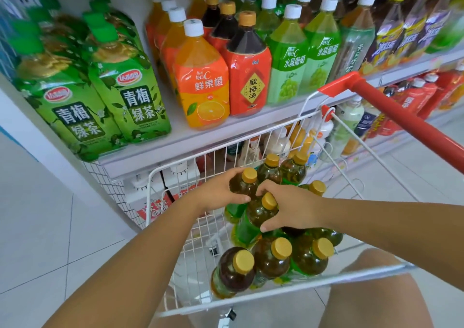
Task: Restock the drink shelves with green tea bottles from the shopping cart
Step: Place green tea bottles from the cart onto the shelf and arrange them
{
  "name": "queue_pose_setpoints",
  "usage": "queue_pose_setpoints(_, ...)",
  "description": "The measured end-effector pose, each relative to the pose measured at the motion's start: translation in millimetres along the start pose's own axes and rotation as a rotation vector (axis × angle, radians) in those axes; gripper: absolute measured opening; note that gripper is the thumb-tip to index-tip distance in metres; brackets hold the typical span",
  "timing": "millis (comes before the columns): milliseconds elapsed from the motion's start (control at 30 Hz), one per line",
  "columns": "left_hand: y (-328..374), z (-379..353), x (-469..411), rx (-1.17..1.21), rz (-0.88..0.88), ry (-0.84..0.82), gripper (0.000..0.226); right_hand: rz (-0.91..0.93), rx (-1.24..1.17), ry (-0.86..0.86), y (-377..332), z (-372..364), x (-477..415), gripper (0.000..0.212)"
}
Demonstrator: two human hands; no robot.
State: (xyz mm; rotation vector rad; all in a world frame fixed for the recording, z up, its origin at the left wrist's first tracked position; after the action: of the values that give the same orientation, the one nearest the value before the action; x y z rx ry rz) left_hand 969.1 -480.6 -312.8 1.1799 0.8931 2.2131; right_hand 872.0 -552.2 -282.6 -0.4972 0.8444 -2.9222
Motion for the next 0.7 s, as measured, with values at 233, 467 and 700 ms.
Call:
queue_pose_setpoints(233, -2, 4, 0, -0.007, -0.018, 0.055, 0.074, 0.012, 0.056, 0.037, -10, 7, 2, 0.074)
queue_pose_setpoints(467, 35, 62, 54, 0.222, -0.192, 0.214, 0.057, 0.136, -0.373, 0.393, -47, 81, 28, 0.048)
queue_pose_setpoints(700, 97, 149, 148, 0.302, -0.372, 0.523, 0.053, 0.305, -0.424, 0.751, -96, 173, 57, 0.043)
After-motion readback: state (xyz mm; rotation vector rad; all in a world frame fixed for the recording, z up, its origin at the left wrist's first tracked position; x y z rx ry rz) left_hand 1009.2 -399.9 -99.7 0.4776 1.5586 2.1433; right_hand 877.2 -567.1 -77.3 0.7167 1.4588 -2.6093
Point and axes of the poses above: each hand's wrist, its own x-axis away from the middle knuckle, its own z-axis out of the back of the hand, y = z × x, the point moved 10 cm from there along -x, towards the middle knuckle, and after that the axes turned 13 degrees about z, right-handed, at the moved point
